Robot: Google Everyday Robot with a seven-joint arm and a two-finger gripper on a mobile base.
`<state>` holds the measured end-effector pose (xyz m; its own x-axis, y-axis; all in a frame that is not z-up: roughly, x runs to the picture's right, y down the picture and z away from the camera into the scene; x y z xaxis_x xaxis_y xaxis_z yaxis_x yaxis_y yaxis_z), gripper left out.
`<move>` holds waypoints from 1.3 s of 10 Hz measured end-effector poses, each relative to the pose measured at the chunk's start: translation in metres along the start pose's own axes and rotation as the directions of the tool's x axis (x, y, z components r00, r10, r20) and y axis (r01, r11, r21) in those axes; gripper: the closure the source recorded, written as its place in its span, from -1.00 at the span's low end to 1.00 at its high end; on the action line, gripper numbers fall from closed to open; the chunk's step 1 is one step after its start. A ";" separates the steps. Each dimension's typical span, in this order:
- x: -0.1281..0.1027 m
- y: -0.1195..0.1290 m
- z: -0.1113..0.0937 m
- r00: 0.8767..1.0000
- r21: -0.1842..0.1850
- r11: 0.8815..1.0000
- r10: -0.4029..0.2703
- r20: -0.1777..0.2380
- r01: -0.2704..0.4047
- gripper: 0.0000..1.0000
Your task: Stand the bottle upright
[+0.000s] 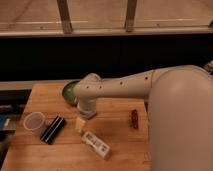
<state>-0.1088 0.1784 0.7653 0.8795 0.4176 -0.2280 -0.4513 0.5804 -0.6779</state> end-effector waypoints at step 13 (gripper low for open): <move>-0.009 0.024 0.049 0.998 -0.032 0.999 0.041 -0.048 -0.042 -0.60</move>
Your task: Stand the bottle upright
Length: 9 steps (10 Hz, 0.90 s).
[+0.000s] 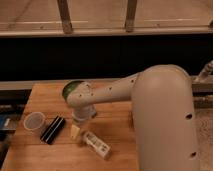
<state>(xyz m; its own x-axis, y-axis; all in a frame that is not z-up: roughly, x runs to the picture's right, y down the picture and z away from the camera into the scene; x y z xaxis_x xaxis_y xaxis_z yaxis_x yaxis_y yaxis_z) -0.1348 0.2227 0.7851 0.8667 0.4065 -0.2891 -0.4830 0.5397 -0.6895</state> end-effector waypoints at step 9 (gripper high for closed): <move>0.007 0.001 0.014 1.000 -0.027 0.999 0.031 0.001 -0.030 -0.60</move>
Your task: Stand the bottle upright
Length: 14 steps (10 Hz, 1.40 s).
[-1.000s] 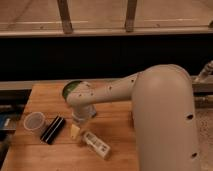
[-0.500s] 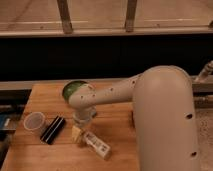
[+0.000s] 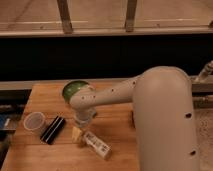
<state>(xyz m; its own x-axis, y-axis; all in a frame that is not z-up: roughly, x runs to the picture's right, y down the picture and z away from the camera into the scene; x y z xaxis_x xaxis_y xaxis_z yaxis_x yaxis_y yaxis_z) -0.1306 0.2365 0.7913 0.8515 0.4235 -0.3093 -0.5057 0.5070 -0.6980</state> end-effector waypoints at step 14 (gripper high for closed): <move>-0.002 0.001 0.004 1.000 0.004 1.000 -0.018 -0.015 0.018 0.96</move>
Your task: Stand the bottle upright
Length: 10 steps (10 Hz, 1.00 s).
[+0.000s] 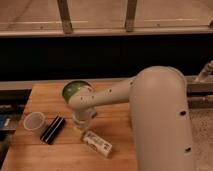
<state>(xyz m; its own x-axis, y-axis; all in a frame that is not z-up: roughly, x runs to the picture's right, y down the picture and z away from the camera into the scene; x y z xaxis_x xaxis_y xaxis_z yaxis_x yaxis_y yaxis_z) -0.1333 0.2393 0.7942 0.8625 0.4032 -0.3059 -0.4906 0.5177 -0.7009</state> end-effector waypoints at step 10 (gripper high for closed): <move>-0.009 -0.078 -0.090 1.000 0.120 0.993 0.000 0.008 -0.001 1.00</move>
<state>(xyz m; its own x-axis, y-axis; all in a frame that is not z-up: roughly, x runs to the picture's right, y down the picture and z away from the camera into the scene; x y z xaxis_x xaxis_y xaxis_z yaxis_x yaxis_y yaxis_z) -0.0912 0.1270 0.7935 0.8613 0.4091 -0.3011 -0.5030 0.6042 -0.6180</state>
